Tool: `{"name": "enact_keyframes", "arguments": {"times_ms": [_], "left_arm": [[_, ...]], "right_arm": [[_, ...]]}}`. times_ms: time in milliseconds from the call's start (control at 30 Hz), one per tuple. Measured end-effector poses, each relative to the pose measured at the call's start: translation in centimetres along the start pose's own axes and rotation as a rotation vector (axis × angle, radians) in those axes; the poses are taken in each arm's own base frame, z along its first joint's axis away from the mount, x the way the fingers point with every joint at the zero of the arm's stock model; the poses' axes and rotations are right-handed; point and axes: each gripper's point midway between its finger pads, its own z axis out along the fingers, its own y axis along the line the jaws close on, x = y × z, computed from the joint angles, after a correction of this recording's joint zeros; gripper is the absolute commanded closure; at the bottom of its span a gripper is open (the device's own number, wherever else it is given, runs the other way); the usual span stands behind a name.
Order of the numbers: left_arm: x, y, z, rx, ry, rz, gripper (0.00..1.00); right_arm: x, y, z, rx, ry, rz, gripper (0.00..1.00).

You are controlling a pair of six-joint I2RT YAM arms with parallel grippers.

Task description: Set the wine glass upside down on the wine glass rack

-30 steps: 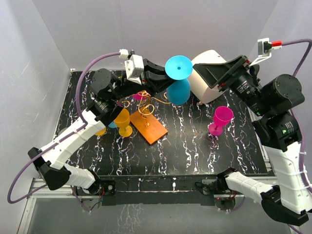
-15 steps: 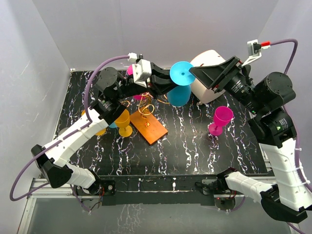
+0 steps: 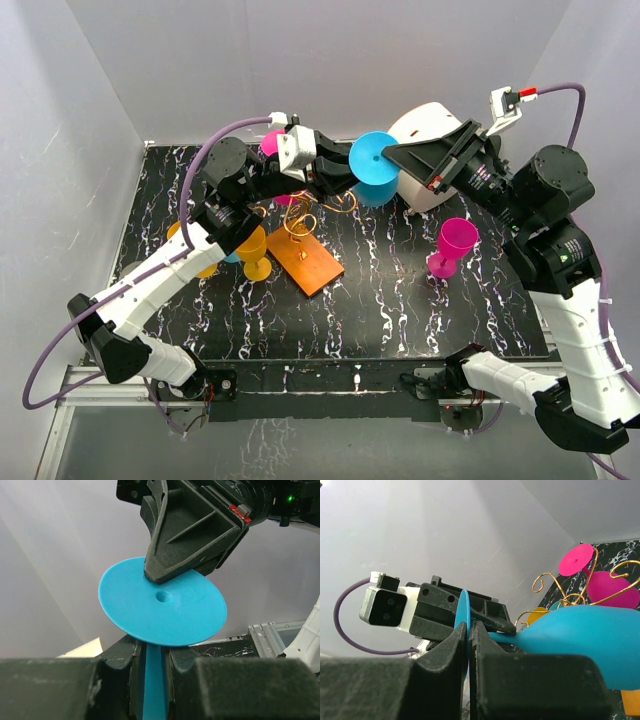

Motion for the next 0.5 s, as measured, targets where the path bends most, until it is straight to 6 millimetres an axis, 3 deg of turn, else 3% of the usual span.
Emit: {"name": "enact_keyframes", "arguments": {"times_ms": [167, 233, 500], "left_arm": [[0.6, 0.2, -0.1, -0.016, 0.006, -0.009, 0.5], [1.1, 0.4, -0.2, -0.038, 0.01, -0.022, 0.4], [1.7, 0.4, -2.4, -0.141, 0.045, -0.083, 0.28]], "right_arm": [[0.1, -0.3, -0.1, 0.013, -0.003, 0.023, 1.0], [0.0, -0.4, -0.1, 0.019, -0.013, 0.022, 1.0], [-1.3, -1.6, -0.3, 0.078, -0.095, 0.016, 1.0]]}}
